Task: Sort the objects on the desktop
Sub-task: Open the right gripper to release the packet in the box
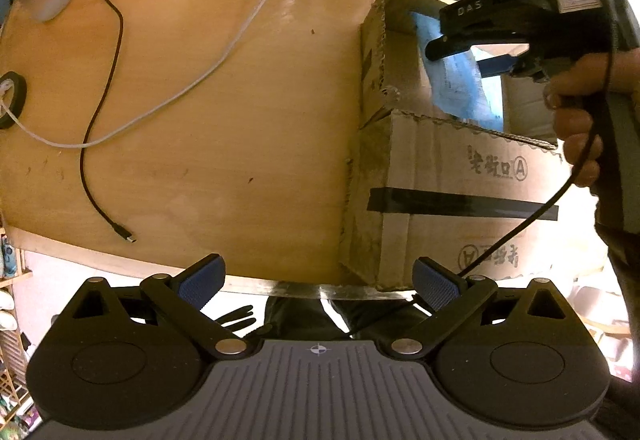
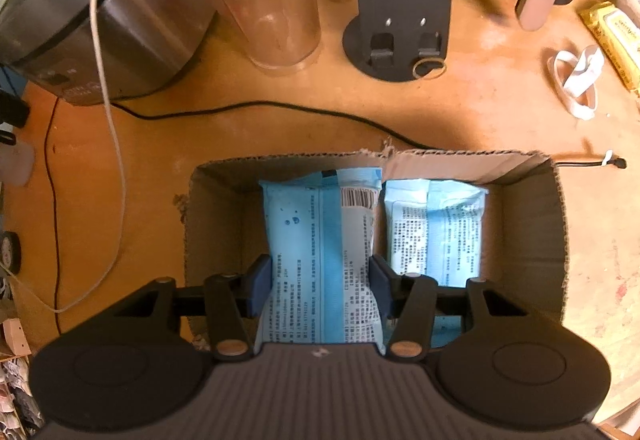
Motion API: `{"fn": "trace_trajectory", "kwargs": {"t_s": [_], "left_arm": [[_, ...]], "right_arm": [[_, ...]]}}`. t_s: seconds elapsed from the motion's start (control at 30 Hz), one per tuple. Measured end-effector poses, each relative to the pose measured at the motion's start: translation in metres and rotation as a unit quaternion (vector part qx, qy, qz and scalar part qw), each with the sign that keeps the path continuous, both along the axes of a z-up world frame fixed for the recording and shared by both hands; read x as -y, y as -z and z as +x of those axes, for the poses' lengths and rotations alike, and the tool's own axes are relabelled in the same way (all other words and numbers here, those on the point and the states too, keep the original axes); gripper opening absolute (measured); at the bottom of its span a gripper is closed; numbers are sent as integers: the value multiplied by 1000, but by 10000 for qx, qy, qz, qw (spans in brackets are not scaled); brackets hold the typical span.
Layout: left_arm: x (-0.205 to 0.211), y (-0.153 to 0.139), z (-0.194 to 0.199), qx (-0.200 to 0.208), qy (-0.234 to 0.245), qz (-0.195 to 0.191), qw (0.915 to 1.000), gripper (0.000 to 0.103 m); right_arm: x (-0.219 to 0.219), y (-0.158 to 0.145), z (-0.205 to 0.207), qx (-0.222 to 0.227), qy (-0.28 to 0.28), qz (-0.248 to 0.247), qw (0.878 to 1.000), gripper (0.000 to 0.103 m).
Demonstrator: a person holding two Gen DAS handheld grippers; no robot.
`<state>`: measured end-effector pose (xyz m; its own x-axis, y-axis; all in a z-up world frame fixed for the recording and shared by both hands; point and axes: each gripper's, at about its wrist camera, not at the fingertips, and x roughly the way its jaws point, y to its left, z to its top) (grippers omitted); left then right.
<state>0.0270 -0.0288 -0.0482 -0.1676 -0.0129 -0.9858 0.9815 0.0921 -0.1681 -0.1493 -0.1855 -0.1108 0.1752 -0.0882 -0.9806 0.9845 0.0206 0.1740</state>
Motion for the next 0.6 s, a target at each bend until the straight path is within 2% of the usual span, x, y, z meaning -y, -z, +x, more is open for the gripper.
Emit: {"fn": "trace_trajectory", "kwargs": {"t_s": [0.2, 0.3, 0.37, 0.47, 0.6], "left_arm": [[-2, 0, 0, 14, 35, 18, 10000, 103], [-2, 1, 0, 23, 36, 27, 10000, 103], [-3, 0, 0, 30, 30, 29, 10000, 103], [-4, 0, -1, 38, 22, 36, 10000, 103], [-5, -1, -3, 37, 38, 21, 10000, 103]], "right_arm": [[-1, 22, 13, -105, -130, 96, 9998, 52], [-1, 29, 17, -178, -136, 93, 9997, 84], [-1, 28, 18, -156, -147, 31, 9998, 87], [-3, 24, 19, -187, -176, -66, 9996, 102], [-4, 17, 19, -218, -207, -116, 9995, 103]]}}
